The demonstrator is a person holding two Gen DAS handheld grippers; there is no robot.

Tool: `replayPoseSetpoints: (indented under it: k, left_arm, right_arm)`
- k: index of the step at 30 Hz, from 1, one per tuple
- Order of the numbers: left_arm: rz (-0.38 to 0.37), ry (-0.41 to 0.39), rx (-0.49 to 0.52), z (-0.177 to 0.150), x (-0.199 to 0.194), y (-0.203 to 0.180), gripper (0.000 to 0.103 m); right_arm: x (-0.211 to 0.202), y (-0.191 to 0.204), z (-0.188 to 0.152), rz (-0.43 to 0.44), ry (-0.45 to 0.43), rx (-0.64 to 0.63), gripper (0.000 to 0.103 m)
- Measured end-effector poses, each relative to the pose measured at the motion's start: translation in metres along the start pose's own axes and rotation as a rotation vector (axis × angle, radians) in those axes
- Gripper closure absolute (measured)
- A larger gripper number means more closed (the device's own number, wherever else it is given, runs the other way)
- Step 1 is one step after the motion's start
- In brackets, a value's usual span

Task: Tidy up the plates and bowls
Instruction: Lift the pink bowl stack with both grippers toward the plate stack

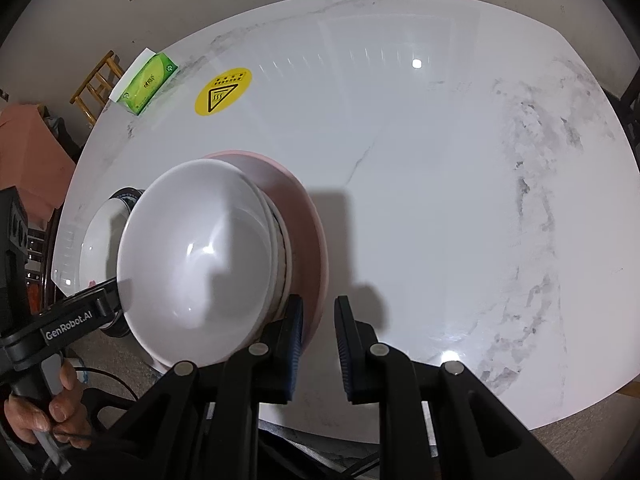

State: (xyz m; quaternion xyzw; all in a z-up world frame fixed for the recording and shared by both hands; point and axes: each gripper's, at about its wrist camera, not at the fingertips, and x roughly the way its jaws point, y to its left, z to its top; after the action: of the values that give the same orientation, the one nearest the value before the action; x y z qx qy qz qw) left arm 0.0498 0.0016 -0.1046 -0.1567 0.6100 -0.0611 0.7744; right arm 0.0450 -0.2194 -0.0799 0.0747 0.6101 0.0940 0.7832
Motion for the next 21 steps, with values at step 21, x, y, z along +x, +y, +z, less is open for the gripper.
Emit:
replayPoseSetpoints:
  k: [21]
  left_arm:
    - [0.007,-0.058,0.071,-0.001,-0.001,-0.018,0.098]
  right_arm:
    - [0.006,0.001,0.002,-0.018,-0.035,0.026,0.091]
